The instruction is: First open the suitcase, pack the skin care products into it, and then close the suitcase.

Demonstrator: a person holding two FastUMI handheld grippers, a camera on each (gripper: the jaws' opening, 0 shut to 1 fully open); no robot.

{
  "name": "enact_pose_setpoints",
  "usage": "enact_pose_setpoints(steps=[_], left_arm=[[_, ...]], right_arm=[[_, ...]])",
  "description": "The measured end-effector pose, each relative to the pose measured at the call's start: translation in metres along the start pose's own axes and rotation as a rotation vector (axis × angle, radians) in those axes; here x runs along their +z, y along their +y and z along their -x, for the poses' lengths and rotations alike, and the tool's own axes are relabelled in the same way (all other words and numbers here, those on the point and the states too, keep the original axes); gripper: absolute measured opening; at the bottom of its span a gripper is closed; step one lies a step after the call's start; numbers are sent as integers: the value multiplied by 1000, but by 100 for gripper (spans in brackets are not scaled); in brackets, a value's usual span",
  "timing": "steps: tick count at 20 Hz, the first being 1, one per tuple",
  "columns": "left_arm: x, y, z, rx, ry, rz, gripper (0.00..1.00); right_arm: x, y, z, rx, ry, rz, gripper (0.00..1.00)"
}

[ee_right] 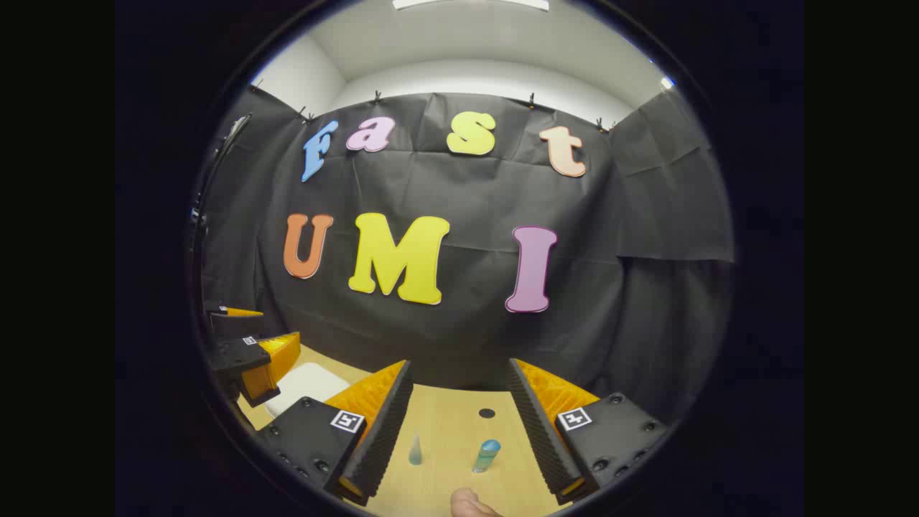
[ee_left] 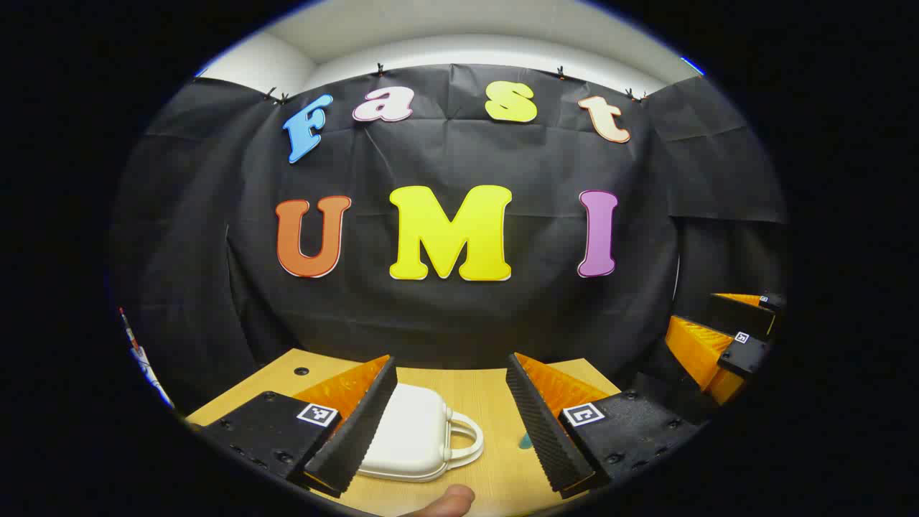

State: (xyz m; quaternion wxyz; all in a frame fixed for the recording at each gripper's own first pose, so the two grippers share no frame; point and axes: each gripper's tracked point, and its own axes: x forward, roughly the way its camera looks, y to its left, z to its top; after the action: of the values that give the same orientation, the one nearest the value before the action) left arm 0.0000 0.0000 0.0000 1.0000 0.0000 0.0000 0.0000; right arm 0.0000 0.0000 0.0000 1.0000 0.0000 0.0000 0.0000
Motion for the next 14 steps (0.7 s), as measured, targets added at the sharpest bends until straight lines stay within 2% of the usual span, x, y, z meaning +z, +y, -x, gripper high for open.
enact_pose_setpoints(steps=[14], left_arm=[[-12, -29, -9, -6, 27, -13, 98]], right_arm=[[-13, -30, -13, -11, 18, -20, 79]])
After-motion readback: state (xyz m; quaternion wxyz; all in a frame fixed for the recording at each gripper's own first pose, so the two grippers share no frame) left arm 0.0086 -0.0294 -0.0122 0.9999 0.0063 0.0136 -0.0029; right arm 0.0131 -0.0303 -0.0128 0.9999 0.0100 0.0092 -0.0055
